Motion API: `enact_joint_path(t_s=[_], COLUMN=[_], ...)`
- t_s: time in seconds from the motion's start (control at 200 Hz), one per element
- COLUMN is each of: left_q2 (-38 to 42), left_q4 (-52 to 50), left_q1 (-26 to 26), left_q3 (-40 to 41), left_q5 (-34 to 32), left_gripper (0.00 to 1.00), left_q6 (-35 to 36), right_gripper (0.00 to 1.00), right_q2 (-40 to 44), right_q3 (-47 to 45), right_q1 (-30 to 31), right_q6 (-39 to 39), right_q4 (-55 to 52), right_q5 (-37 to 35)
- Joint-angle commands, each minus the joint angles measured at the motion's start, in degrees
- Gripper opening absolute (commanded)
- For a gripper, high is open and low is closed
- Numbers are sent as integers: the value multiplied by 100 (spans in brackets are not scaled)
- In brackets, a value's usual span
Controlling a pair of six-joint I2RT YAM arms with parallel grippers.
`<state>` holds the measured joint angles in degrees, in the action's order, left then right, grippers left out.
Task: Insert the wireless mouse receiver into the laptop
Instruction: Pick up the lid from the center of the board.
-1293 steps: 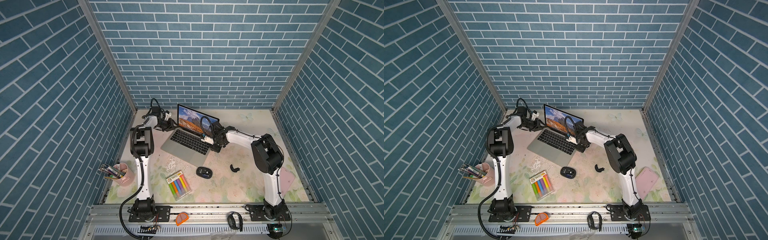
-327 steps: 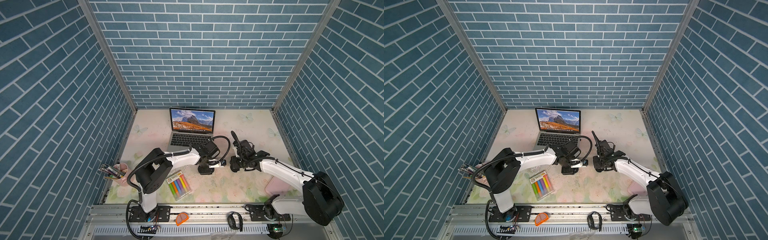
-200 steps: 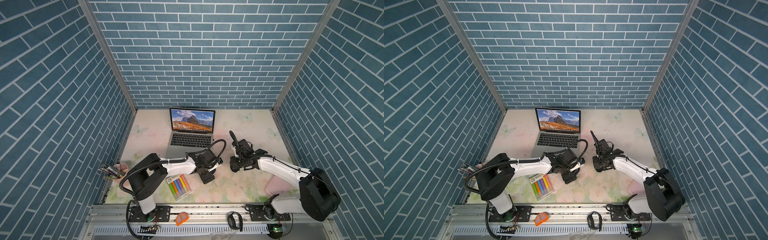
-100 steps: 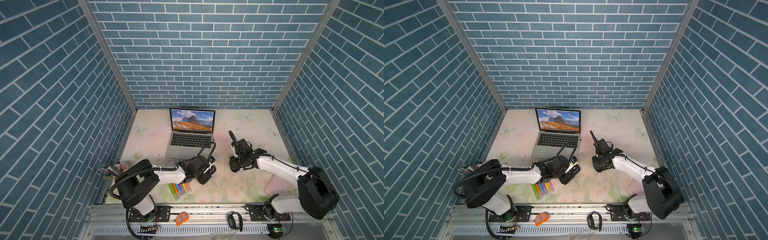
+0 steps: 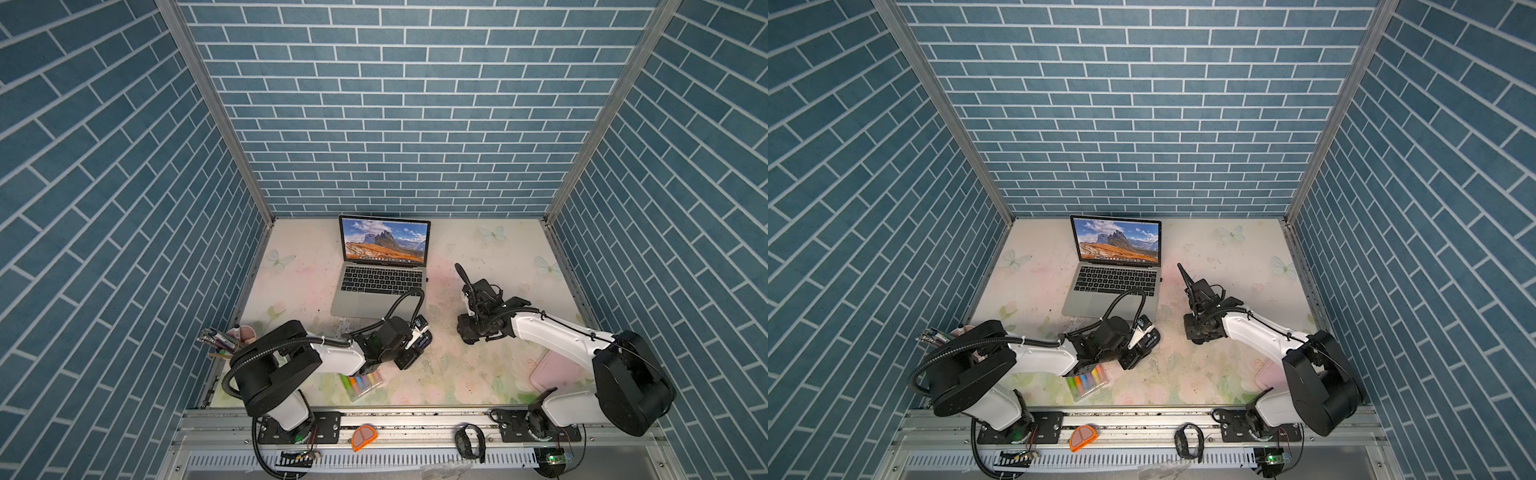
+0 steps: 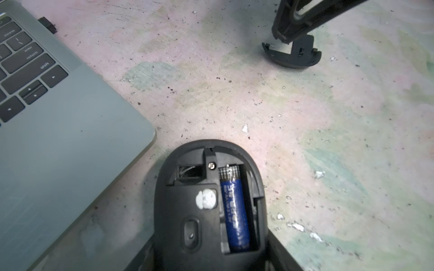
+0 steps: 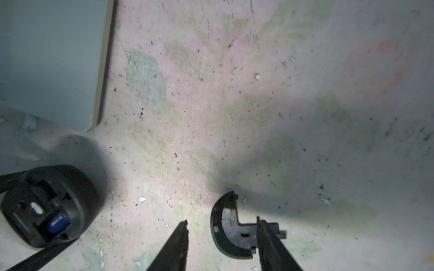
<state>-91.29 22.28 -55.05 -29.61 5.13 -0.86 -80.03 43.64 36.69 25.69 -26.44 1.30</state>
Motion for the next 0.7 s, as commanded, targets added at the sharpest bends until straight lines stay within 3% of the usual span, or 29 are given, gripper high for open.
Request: enact_joint_path(t_s=[0.0, 0.21, 0.49, 0.695], left_q2=[-58, 257, 496, 549], left_q4=[-116, -203, -329, -383], left_q1=[-24, -25, -24, -24], left_q3=[206, 273, 218, 140], left_q5=[158, 214, 186, 184], left_gripper=[53, 46, 45, 44], left_q6=[-54, -59, -72, -37], right_gripper=[49, 48, 37, 37], right_q2=[-156, -539, -871, -1050], right_q3=[96, 315, 470, 461], right_q1=[147, 515, 741, 817], right_q6=[183, 63, 67, 67], right_q4=[-204, -431, -538, -600], right_q5=[-270, -706, -1045, -1206])
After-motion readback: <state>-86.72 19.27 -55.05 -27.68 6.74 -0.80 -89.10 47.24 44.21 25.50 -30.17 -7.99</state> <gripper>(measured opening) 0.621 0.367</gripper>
